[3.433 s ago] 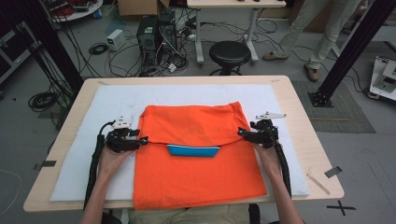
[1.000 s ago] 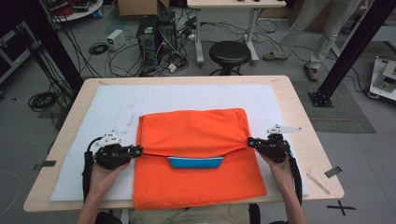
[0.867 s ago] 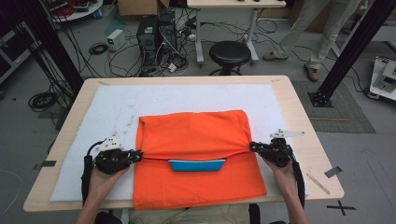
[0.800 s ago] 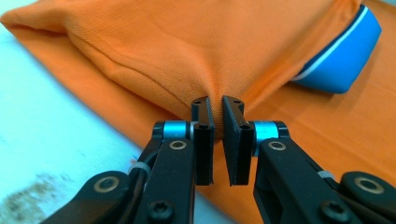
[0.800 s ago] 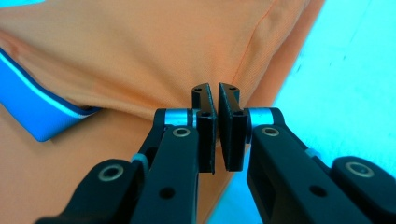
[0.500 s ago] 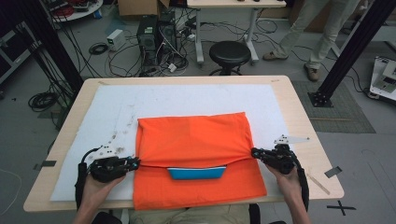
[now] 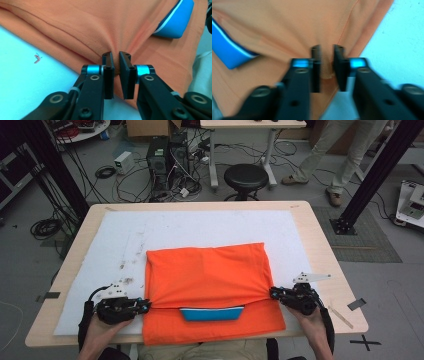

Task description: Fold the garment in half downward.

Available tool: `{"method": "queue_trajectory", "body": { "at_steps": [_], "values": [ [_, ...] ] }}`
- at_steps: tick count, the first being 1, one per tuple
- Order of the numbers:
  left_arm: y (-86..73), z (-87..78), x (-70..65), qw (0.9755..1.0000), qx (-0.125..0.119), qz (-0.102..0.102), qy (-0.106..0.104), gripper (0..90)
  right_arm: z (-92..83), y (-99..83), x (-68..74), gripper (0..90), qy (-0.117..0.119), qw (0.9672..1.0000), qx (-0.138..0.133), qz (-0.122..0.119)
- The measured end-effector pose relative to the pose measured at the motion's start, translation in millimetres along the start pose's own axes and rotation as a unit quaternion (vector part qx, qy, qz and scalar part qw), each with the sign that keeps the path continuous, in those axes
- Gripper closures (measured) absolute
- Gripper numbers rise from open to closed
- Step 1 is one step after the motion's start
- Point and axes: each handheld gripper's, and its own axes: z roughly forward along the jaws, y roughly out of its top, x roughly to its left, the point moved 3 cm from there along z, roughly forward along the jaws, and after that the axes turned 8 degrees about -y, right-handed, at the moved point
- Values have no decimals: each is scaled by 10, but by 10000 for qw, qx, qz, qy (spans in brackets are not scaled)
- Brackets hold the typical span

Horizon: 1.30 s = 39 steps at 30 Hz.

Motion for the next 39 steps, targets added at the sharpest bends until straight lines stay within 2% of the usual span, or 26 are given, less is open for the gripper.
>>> {"method": "queue_trajectory", "body": {
  "at_steps": [1, 3, 4, 5, 6, 7, 8, 11, 12, 13, 14, 15, 18, 21, 22, 23, 24, 26, 27, 28, 30, 32, 33, 35, 39],
  "values": [
    [20, -17, 21, 10000, -49, -11, 71, 660, 2, 19, -2, 604, 8, 10000, -21, 43],
    [81, -65, 68, 9995, -230, -51, 208, 562, -1, 79, -30, 533, -65, 9998, -155, 105],
    [115, -97, 87, 9990, -325, -53, 299, 543, -4, 117, -48, 483, -108, 9996, -226, 137],
    [115, -97, 87, 9990, -325, -53, 299, 526, -5, 160, -68, 440, -150, 9994, -273, 181],
    [194, -164, 137, 9978, -486, 9, 448, 511, -1, 204, -89, 429, -173, 9991, -311, 215],
    [194, -164, 137, 9978, -486, 9, 448, 496, -1, 204, -89, 429, -173, 9991, -311, 215],
    [274, -215, 187, 9966, -572, 39, 591, 477, 9, 286, -127, 403, -260, 9987, -370, 230],
    [357, -245, 249, 9957, -598, 89, 698, 453, 37, 373, -166, 369, -355, 9982, -416, 232],
    [440, -257, 318, 9951, -618, 103, 762, 423, 72, 463, -198, 348, -390, 9981, -451, 180],
    [440, -257, 318, 9951, -618, 103, 762, 415, 89, 508, -208, 339, -440, 9978, -477, 163],
    [518, -249, 395, 9947, -656, 45, 795, 404, 108, 554, -219, 331, -526, 9973, -505, 122],
    [518, -249, 395, 9947, -656, 45, 795, 399, 126, 598, -228, 327, -601, 9970, -482, 98],
    [649, -175, 540, 9941, -691, -53, 838, 397, 183, 725, -264, 326, -645, 9968, -463, 98],
    [712, -124, 599, 9935, -669, -64, 917, 397, 244, 839, -297, 329, -676, 9968, -428, 74],
    [785, -69, 684, 9927, -601, -35, 1046, 397, 266, 877, -310, 330, -703, 9966, -418, 94],
    [785, -69, 684, 9927, -601, -35, 1046, 397, 294, 917, -334, 331, -719, 9965, -421, 73],
    [856, -11, 773, 9915, -463, -73, 1210, 396, 328, 958, -355, 329, -742, 9964, -390, 117],
    [906, 48, 854, 9907, -427, -115, 1289, 396, 404, 1029, -402, 329, -780, 9964, -310, 153],
    [906, 48, 854, 9907, -427, -115, 1289, 396, 446, 1057, -428, 328, -811, 9961, -306, 155],
    [931, 110, 942, 9908, -306, -185, 1304, 396, 489, 1083, -451, 328, -826, 9961, -266, 157],
    [944, 164, 1000, 9905, -257, -238, 1334, 396, 578, 1127, -495, 333, -838, 9960, -237, 194],
    [948, 187, 1021, 9904, -263, -249, 1334, 396, 617, 1142, -508, 336, -842, 9959, -231, 252],
    [946, 227, 1052, 9901, -303, -289, 1342, 396, 699, 1163, -542, 341, -783, 9962, -204, 322],
    [938, 236, 1074, 9901, -255, -287, 1350, 396, 739, 1169, -560, 339, -805, 9961, -137, 338],
    [903, 256, 1136, 9892, -250, -430, 1378, 396, 875, 1172, -568, 338, -717, 9967, 74, 365]
  ]
}}
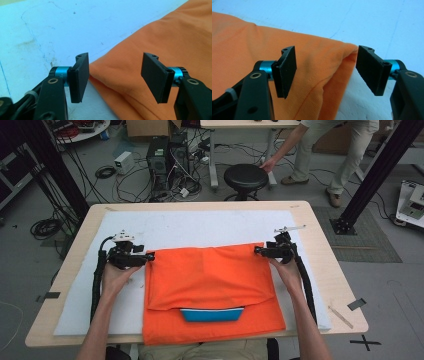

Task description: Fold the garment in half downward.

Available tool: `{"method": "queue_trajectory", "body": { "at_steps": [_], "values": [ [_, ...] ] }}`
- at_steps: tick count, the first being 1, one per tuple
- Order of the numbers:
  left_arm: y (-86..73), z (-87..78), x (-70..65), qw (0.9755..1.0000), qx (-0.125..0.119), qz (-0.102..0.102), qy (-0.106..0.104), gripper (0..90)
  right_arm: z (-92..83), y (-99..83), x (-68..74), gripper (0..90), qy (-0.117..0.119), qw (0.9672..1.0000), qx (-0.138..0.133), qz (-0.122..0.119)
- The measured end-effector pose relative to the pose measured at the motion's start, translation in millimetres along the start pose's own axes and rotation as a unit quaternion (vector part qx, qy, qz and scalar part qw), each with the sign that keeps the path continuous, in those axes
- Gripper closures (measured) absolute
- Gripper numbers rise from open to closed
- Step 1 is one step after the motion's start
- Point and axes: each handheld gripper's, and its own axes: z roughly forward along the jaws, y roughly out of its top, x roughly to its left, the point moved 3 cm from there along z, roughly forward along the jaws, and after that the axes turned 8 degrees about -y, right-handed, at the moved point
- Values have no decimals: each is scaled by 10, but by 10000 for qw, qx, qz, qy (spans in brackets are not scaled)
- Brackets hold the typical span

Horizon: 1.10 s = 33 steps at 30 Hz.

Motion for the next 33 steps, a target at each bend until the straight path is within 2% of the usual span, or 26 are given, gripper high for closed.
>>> {"method": "queue_trajectory", "body": {
  "at_steps": [2, 5, 7, 9, 12, 14, 15, 16, 17, 20, 24, 26, 27, 28, 29, 30, 31, 33],
  "values": [
    [0, -9, 11, 10000, 15, 42, -6, 397, 23, 3, -5, 338, 33, 10000, -5, 15],
    [-1, -1, 40, 9999, -113, -54, -57, 398, 41, 14, -23, 338, 59, 10000, -17, 56],
    [-14, 16, 70, 9999, -81, -83, -86, 399, 62, 29, -42, 339, 116, 9998, -7, 131],
    [-38, 71, 89, 9997, -10, -167, -167, 399, 99, 42, -60, 338, 53, 9999, 31, 111],
    [-46, 96, 104, 9997, 2, -179, -137, 400, 121, 44, -83, 341, -71, 9999, 35, 99],
    [-50, 103, 134, 9996, -59, -238, -151, 401, 121, 50, -104, 344, -127, 9998, -26, 144],
    [-62, 131, 172, 9992, -114, -346, -180, 402, 127, 53, -117, 343, -144, 9998, -19, 154],
    [-62, 131, 172, 9992, -114, -346, -180, 403, 127, 53, -117, 343, -144, 9998, -19, 154],
    [-87, 169, 196, 9991, -8, -383, -179, 404, 160, 54, -141, 337, -116, 9997, 59, 199],
    [-106, 214, 220, 9991, 32, -405, -141, 405, 203, 48, -138, 336, -94, 9997, 167, 179],
    [-166, 310, 282, 9983, 125, -529, -200, 411, 289, 40, -117, 337, -134, 9994, 297, 113],
    [-182, 326, 276, 9985, 178, -468, -204, 449, 307, 38, -96, 342, -195, 9993, 312, 24],
    [-177, 327, 256, 9987, 202, -401, -235, 483, 308, 36, -75, 367, -310, 9989, 341, -90],
    [-177, 327, 256, 9987, 202, -401, -235, 540, 308, 36, -75, 367, -310, 9989, 341, -90],
    [-179, 335, 241, 9988, 212, -363, -249, 540, 307, 35, -66, 396, -375, 9986, 349, -139],
    [-182, 336, 226, 9990, 229, -325, -211, 557, 306, 34, -55, 441, -452, 9981, 358, -224],
    [-189, 341, 192, 9984, 230, -361, -366, 667, 303, 32, -29, 508, -554, 9970, 383, -390],
    [-199, 342, 164, 9983, 179, -372, -409, 749, 299, 33, -10, 617, -564, 9962, 379, -536]
  ]
}}
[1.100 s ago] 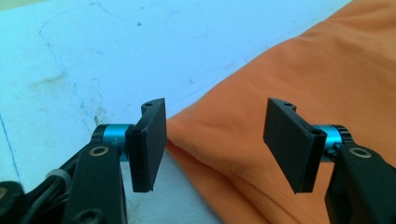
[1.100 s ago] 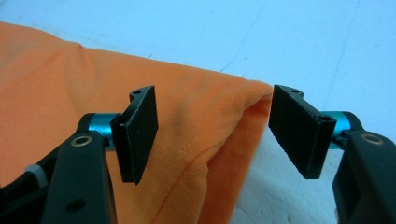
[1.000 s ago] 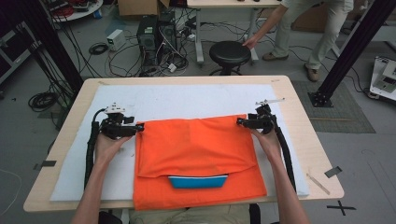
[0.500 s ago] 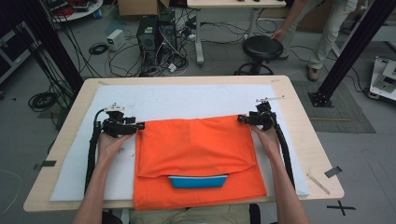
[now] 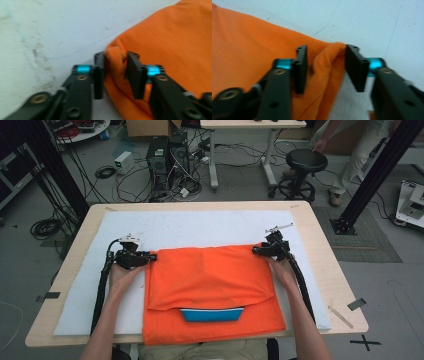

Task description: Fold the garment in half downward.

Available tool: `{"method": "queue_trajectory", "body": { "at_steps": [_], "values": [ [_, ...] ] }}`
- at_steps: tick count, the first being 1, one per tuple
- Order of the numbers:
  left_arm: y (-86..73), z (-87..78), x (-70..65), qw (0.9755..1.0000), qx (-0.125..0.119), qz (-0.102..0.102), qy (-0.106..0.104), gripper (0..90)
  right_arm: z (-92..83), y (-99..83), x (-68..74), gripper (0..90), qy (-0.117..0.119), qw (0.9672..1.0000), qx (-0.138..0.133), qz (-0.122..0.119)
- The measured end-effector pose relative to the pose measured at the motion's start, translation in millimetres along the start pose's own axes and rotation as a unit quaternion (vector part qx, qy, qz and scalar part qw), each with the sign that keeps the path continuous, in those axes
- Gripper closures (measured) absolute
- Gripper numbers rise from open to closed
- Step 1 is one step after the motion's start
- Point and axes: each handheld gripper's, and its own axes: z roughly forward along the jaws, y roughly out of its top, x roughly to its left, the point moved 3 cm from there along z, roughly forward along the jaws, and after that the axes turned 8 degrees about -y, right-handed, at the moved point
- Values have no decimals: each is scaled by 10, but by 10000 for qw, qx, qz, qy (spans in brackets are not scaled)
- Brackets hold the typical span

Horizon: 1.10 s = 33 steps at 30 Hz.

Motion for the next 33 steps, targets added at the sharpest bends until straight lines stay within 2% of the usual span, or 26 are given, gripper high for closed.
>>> {"method": "queue_trajectory", "body": {
  "at_steps": [2, 6, 8, 11, 16, 21, 22, 24, 26, 27, 30, 31, 33],
  "values": [
    [-1, -2, -7, 10000, 2, 1, 2, 782, -1, 1, 18, 749, 145, 9999, 3, -8],
    [48, -33, 8, 9997, 200, 137, -55, 801, -2, 12, 18, 819, 286, 9996, -11, -88],
    [67, -45, 17, 9998, 111, 180, -20, 801, -5, 20, 0, 827, 314, 9995, -11, -94],
    [61, -36, 44, 9998, 111, 152, 13, 801, -8, 44, -10, 829, 329, 9994, -23, -61],
    [62, -6, 122, 9999, -73, -4, 99, 801, 42, 152, -49, 833, 309, 9995, -25, 25],
    [72, 1, 130, 9998, -106, -30, 192, 801, 57, 203, -68, 833, 305, 9995, -32, 104],
    [96, 18, 150, 9998, -21, -116, 157, 801, 69, 217, -68, 833, 255, 9997, -41, 35],
    [127, 23, 164, 9998, 38, -98, 156, 801, 76, 218, -68, 834, 264, 9996, -35, 59],
    [237, 58, 176, 9996, 119, 48, 261, 801, 100, 214, -95, 834, 265, 9996, -67, 40],
    [267, 75, 194, 9994, 208, 55, 270, 801, 104, 213, -102, 834, 267, 9996, -43, 92],
    [323, 108, 226, 9992, 252, 36, 292, 801, 116, 220, -123, 834, 282, 9995, -57, 140],
    [360, 117, 250, 9992, 82, 81, 381, 801, 126, 240, -144, 834, 256, 9996, -85, 125],
    [361, 125, 280, 9989, 4, 56, 464, 801, 145, 275, -164, 834, 221, 9996, -80, 161]
  ]
}}
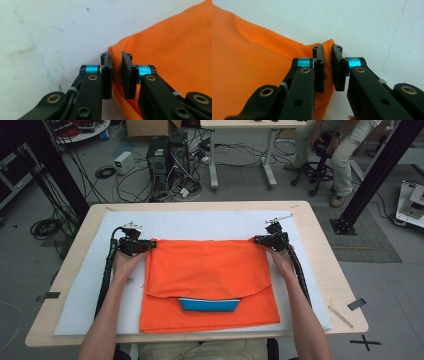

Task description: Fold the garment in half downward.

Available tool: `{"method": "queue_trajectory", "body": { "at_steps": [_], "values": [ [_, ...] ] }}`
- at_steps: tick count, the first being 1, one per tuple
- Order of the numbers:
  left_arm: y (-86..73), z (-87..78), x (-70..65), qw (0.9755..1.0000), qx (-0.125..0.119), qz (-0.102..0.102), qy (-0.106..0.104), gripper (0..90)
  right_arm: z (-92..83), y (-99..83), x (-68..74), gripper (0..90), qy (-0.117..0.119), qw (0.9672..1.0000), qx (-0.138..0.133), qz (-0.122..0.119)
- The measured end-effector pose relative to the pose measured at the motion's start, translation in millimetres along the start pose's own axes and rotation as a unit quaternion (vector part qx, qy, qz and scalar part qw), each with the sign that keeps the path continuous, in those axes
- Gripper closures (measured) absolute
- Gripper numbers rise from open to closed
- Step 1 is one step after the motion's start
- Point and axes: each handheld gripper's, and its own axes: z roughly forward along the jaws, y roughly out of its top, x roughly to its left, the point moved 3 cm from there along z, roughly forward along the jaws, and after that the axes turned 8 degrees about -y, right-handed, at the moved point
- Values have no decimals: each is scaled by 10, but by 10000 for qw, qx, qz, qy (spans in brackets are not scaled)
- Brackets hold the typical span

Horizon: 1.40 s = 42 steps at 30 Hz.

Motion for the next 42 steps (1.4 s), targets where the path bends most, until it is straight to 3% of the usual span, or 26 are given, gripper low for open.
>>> {"method": "queue_trajectory", "body": {
  "at_steps": [4, 6, 7, 10, 11, 13, 17, 18, 19, 20, 24, 25, 26, 28, 31, 33, 36, 38, 39, 40, 42],
  "values": [
    [69, 54, 111, 9997, 147, -155, 66, 801, 55, 150, -3, 834, -60, 10000, -30, -39],
    [143, 76, 166, 9997, 62, -178, 156, 801, 99, 216, 1, 833, -187, 9998, -1, -96],
    [183, 97, 200, 9995, 112, -246, 177, 800, 122, 243, -2, 833, -205, 9998, 5, -79],
    [248, 130, 236, 9992, -31, -222, 335, 801, 168, 294, -29, 833, -199, 9998, -40, -17],
    [269, 198, 262, 9987, 158, -271, 401, 800, 210, 332, -56, 833, -171, 9998, -83, 117],
    [258, 245, 261, 9984, 228, -232, 471, 800, 240, 335, -63, 832, -164, 9998, -69, 125],
    [207, 263, 308, 9984, 141, -394, 380, 757, 330, 271, -77, 610, -185, 9994, 173, 254],
    [207, 263, 308, 9984, 141, -394, 380, 703, 330, 271, -77, 610, -185, 9994, 173, 254],
    [208, 243, 313, 9981, 193, -375, 449, 635, 300, 270, -93, 424, -220, 9987, 237, 384],
    [213, 219, 305, 9979, 206, -346, 505, 605, 272, 267, -96, 403, -280, 9986, 269, 363],
    [229, 11, 189, 9979, -113, -179, 609, 577, 129, 251, -65, 362, -384, 9989, 180, 193],
    [224, -73, 86, 9978, -167, -18, 643, 558, 16, 226, -19, 354, -367, 9992, 80, 135],
    [224, -73, 86, 9978, -167, -18, 643, 544, -35, 207, 6, 350, -335, 9993, 62, 144],
    [194, -150, -11, 9966, -165, 233, 769, 534, -82, 183, 32, 350, -284, 9995, 17, 117],
    [114, -278, -132, 9972, -193, 291, 654, 507, -288, 35, 151, 352, -329, 9992, -135, -154],
    [58, -368, -189, 9956, -154, 447, 811, 503, -382, -39, 169, 351, -370, 9989, -200, -210],
    [-47, -493, -288, 9978, -339, 326, 463, 500, -528, -148, 142, 351, -387, 9986, -319, -136],
    [-129, -544, -353, 9985, -293, 355, 281, 499, -574, -182, 119, 351, -441, 9983, -357, -100],
    [-222, -586, -418, 9987, -189, 447, 180, 499, -665, -244, 66, 362, -460, 9979, -449, 59],
    [-222, -586, -418, 9987, -189, 447, 180, 499, -665, -244, 66, 362, -460, 9979, -449, 59],
    [-368, -634, -504, 9989, -261, 383, -35, 497, -760, -348, 42, 382, -254, 9984, -491, 154]
  ]
}}
